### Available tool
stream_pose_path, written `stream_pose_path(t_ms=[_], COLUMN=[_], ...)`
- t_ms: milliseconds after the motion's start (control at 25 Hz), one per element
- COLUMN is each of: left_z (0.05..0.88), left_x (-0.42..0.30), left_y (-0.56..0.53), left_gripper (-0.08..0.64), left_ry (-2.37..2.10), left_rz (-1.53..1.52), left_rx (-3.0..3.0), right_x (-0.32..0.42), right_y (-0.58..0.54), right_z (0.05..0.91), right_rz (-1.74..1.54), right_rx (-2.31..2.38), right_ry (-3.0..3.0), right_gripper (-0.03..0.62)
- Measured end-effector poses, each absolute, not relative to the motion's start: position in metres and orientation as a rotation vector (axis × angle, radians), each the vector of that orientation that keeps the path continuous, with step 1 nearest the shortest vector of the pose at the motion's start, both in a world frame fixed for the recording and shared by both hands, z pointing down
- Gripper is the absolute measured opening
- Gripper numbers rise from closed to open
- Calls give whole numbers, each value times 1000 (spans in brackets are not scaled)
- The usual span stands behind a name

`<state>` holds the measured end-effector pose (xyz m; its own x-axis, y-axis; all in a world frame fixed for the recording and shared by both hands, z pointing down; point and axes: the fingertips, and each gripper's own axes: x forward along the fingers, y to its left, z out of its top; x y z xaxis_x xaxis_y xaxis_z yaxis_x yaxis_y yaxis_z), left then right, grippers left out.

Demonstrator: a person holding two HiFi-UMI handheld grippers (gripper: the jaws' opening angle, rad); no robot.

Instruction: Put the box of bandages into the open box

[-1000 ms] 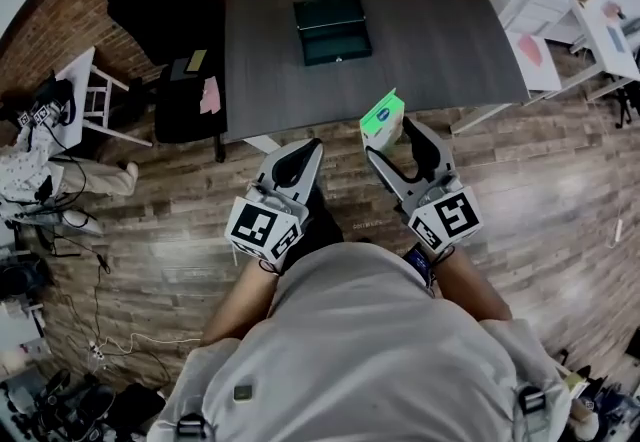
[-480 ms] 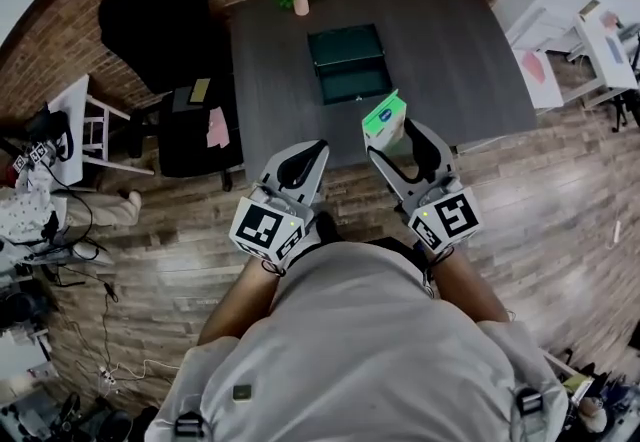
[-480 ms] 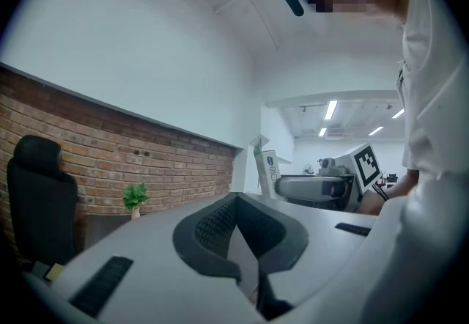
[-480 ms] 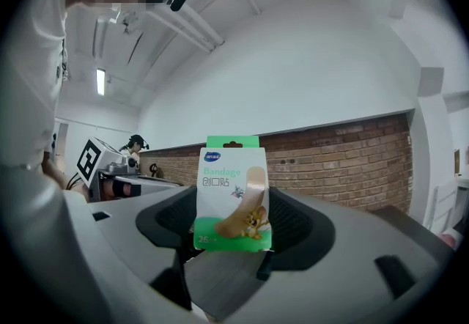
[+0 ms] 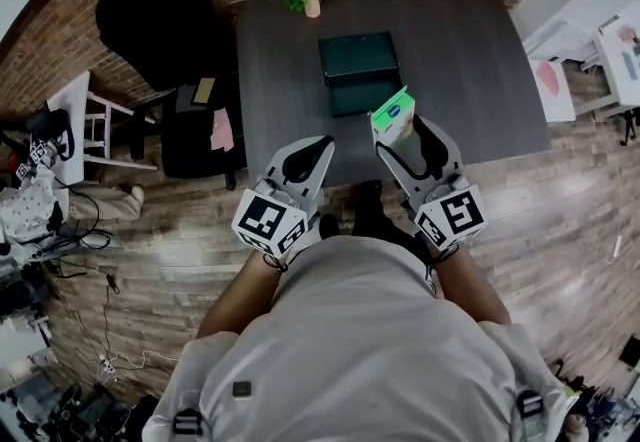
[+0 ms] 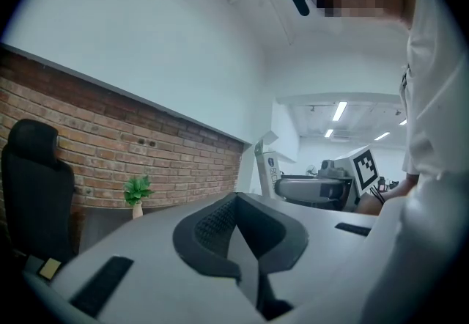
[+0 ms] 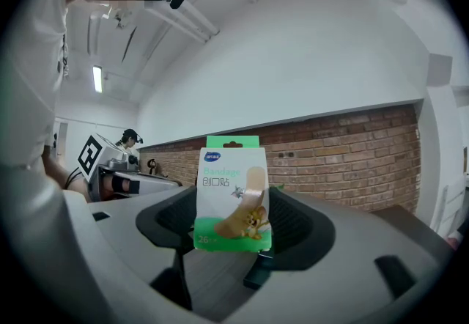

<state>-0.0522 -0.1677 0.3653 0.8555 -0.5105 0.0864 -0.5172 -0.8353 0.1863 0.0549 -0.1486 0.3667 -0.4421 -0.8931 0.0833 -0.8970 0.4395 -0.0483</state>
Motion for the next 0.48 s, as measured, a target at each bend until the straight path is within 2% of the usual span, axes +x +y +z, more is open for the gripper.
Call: stream_pose_path(t_ms=[480], left_z=[393], left_x=[-7], left_y=[-270], left_gripper=[15], left_ry=[-993], left_rz=[108], left_rx=[2724], right_x=[98], right_y=[-276], right_z=[394], right_rz=[144], right_rx=[1304], right_ry=[-2705], right_gripper=[298])
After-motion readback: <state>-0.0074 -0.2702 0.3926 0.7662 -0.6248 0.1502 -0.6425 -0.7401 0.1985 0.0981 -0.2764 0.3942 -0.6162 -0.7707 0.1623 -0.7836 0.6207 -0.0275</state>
